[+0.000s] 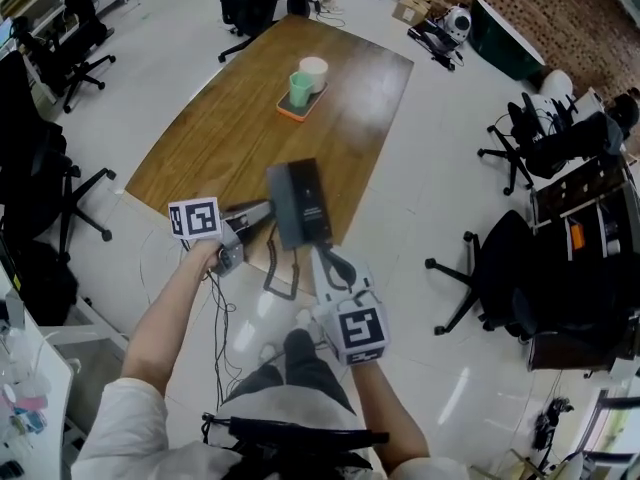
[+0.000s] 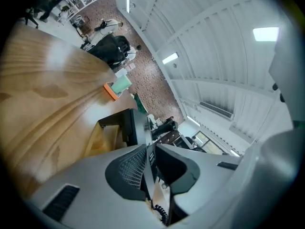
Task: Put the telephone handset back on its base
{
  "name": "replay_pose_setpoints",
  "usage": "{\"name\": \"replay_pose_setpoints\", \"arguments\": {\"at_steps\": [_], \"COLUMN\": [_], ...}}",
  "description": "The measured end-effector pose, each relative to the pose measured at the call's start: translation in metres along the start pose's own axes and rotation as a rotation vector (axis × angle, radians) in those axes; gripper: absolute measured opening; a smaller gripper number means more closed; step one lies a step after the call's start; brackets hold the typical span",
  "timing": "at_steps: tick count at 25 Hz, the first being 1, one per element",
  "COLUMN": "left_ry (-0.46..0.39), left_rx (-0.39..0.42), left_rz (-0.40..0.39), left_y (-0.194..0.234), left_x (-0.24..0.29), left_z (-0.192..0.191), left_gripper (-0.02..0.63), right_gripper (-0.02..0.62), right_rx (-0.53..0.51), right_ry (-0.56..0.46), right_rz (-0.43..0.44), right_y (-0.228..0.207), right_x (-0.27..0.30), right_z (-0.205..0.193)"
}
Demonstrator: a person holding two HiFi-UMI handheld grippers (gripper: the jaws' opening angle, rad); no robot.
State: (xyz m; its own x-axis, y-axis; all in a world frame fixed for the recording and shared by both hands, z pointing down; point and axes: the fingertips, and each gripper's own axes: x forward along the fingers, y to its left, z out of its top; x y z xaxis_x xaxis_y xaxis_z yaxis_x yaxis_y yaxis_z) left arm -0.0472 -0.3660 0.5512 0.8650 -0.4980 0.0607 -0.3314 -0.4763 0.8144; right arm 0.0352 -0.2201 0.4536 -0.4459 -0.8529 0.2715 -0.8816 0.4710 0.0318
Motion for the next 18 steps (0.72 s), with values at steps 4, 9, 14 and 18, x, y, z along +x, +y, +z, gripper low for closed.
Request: {"name": "replay_pose_setpoints", "arguments": {"at_steps": [4,9,14,18], "left_ry": [-0.075,-0.124,-0.165,-0.201], "left_rx": [0.039,0.077,0.168,0.292], "left_rz": [-0.07,-0.172,-0.223,-0.2], "left_y": [-0.046,-0.095,-0.148,-0.175], "left_x": [-0.022,-0.047,-0.071,-0.089], "left_z": [-0.005,-0.025,-0.033,-0.043], "left_gripper": [0.028,0.014,0.012,0.003], "right_gripper": [0.003,0.003,0.003,0.003], "right_rx": [-0.003,-0.011,-0.018,0.003], "right_ry": [-0.022,-0.033,-0.04,-0.061], "right_rz": [-0.011,-0.02,-0.022,-0.031], "right_y": [0.02,0.049,0.068,0.076], "right_x": [-0.012,-0.026,-0.034,-0.043], "right_z": [0.008,0.012,0.016,0.022]}}
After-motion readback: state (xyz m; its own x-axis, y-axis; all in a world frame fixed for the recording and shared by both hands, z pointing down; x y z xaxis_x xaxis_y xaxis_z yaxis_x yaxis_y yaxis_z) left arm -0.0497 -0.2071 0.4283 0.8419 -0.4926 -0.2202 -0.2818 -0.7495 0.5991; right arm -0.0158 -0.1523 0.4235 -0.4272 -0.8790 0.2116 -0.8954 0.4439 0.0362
